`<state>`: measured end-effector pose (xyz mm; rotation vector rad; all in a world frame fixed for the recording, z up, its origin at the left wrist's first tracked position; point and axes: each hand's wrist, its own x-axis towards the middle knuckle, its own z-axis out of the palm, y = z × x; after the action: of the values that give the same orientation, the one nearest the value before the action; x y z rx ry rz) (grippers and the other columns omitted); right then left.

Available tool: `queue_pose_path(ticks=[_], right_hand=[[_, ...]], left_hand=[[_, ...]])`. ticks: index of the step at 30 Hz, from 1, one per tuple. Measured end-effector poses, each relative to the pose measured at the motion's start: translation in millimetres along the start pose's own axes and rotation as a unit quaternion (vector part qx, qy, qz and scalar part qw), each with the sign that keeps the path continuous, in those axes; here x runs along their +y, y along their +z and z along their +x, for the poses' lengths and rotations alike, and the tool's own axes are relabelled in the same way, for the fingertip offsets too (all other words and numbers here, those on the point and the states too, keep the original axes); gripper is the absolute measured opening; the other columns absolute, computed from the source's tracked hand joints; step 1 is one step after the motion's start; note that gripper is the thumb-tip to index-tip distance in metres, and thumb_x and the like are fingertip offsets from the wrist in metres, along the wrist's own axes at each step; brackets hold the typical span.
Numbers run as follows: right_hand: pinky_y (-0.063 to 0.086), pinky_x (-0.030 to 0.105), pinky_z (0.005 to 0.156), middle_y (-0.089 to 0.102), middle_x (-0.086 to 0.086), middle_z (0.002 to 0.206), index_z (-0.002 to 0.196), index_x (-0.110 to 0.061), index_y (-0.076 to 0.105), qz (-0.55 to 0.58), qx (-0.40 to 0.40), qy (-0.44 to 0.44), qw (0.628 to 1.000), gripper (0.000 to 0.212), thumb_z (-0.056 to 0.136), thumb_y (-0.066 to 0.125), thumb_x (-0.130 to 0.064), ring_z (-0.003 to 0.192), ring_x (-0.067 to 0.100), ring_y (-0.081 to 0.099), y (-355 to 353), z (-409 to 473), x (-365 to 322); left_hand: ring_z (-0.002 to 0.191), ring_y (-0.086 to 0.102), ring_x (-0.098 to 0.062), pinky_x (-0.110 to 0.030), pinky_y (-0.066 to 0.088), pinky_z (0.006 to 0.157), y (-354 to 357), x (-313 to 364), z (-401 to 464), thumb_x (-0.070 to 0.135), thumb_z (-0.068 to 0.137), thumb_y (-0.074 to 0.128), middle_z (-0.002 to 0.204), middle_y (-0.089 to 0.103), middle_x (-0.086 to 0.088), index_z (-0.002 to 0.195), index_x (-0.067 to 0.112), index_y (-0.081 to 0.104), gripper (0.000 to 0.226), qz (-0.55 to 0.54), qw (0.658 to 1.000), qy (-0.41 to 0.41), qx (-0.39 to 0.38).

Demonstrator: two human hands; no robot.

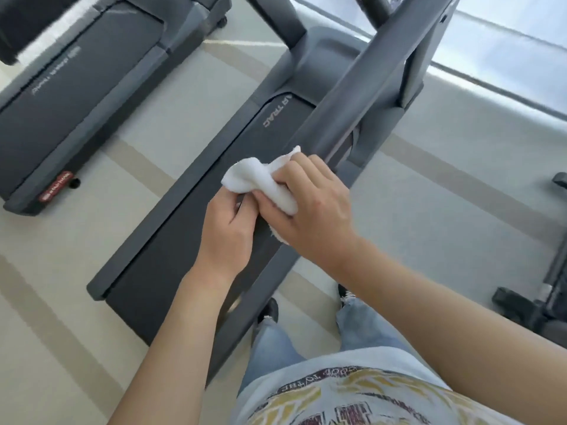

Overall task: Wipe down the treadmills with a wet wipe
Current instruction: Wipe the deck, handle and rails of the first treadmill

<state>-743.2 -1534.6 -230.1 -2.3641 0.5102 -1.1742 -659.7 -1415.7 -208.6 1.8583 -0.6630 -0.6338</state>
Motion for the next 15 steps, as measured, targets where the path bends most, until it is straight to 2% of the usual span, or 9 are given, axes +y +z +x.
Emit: queue_pose_path(ticks=[2,5,8,11,13,15], right_hand=[[0.044,0.040,0.056,0.058,0.005,0.076,0.080,-0.001,0.067,-0.008,0.022,0.018,1.000,0.029,0.095,0.074,-0.026,0.067,0.024,0.046,2,-2,0],[0.045,0.032,0.063,0.061,0.004,0.082,0.083,-0.001,0.065,-0.015,0.087,0.108,0.990,0.026,0.095,0.074,-0.022,0.073,0.021,0.052,9,11,-3],[0.046,0.031,0.066,0.061,-0.001,0.085,0.087,-0.006,0.061,-0.013,0.158,0.210,0.965,0.024,0.096,0.071,-0.027,0.078,0.019,0.055,18,17,-13],[0.050,0.036,0.068,0.060,-0.006,0.086,0.090,-0.020,0.054,0.055,0.206,0.290,0.933,0.017,0.097,0.068,-0.028,0.078,0.019,0.058,29,0,-35],[0.050,0.036,0.066,0.059,-0.007,0.086,0.095,-0.023,0.051,0.118,0.233,0.319,0.911,0.016,0.100,0.066,-0.025,0.075,0.018,0.059,36,-22,-55],[0.049,0.030,0.063,0.059,-0.009,0.085,0.099,-0.022,0.050,0.164,0.246,0.342,0.892,0.014,0.102,0.064,-0.022,0.073,0.015,0.060,43,-39,-69]], left_hand=[[0.099,0.066,-0.005,-0.020,0.049,0.085,-3,2,0,0.009,0.113,0.037,0.104,0.070,-0.003,0.124,0.012,0.064,0.030,0.017,0.998,0.036,-0.041],[0.130,0.057,-0.008,-0.021,0.045,0.107,-17,-4,3,0.021,0.114,0.039,0.137,0.062,0.006,0.146,0.018,0.052,0.035,0.070,0.985,0.099,-0.123],[0.138,0.052,-0.008,-0.019,0.042,0.111,-36,-11,14,0.027,0.111,0.045,0.149,0.056,0.007,0.157,0.017,0.044,0.047,0.086,0.975,0.113,-0.172],[0.133,0.058,-0.013,-0.026,0.048,0.108,-43,-9,25,0.025,0.109,0.044,0.144,0.061,0.001,0.152,0.015,0.050,0.045,0.076,0.972,0.137,-0.176],[0.125,0.062,-0.016,-0.041,0.050,0.108,-36,-8,28,0.028,0.109,0.042,0.134,0.065,-0.001,0.146,0.016,0.054,0.041,0.074,0.970,0.149,-0.176],[0.124,0.061,-0.023,-0.055,0.049,0.107,-24,-10,28,0.033,0.109,0.040,0.133,0.063,-0.006,0.145,0.016,0.052,0.042,0.067,0.971,0.156,-0.169]])
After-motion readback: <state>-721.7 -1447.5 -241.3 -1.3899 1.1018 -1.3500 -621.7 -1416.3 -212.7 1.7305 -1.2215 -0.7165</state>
